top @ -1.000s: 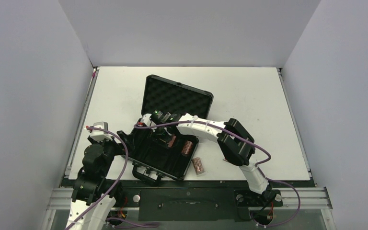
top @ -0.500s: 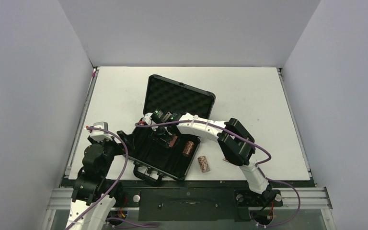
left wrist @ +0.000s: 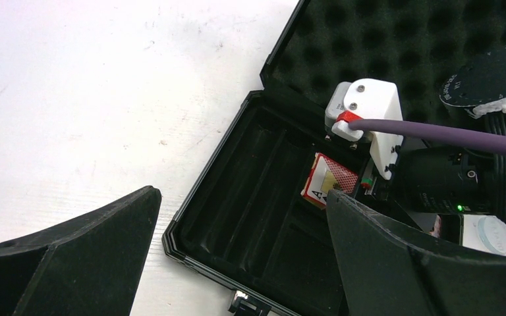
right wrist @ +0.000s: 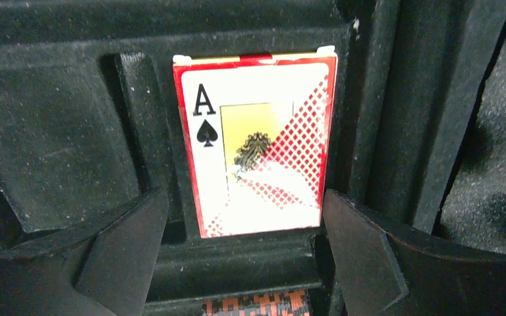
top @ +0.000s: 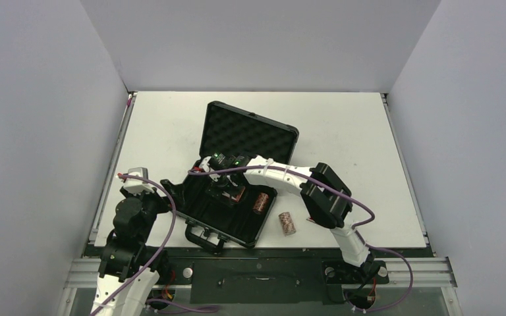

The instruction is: Pack up texas hold em set

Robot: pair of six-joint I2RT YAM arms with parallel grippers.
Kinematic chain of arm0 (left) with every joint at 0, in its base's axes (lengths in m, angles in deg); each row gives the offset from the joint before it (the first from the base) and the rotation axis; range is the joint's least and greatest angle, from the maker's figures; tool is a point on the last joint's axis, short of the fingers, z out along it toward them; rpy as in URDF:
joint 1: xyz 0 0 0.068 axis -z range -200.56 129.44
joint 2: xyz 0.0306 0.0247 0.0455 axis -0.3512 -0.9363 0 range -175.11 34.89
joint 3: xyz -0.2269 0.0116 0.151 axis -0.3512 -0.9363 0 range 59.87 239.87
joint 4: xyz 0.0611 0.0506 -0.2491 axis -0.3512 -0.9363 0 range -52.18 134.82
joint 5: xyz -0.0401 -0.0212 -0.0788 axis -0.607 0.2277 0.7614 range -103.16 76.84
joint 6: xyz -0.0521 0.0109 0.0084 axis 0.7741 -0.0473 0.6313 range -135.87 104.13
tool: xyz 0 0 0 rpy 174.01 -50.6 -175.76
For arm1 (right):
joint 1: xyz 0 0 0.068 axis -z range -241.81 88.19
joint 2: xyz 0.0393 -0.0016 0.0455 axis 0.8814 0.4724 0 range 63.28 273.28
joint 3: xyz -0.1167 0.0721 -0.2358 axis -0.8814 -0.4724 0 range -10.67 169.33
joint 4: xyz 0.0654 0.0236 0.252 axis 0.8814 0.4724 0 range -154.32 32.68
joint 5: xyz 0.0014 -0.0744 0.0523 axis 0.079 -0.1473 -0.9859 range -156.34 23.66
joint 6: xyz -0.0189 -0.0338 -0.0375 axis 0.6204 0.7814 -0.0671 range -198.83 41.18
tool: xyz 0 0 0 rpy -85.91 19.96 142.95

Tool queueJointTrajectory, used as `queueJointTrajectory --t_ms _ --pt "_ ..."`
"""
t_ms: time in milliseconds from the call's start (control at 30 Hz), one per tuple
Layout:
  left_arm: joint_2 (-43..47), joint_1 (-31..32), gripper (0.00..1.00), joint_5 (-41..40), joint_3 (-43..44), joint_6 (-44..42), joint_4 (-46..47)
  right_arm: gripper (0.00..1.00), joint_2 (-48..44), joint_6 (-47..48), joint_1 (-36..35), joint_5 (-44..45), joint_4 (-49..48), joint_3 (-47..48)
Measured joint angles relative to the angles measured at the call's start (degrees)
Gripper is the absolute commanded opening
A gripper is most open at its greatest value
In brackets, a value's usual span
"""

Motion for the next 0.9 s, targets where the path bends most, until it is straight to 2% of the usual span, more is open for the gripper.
queueJointTrajectory --t_ms 300,900 --pt "-0.2 -0.9 0.96 0.0 0.0 0.0 0.0 0.86 -2.8 -1.4 0.0 0.9 3.0 -0.1" --pt "-1.6 -3.2 0.96 0.1 0.0 0.0 0.0 0.86 -13.2 -8.5 0.4 3.5 2.8 3.6"
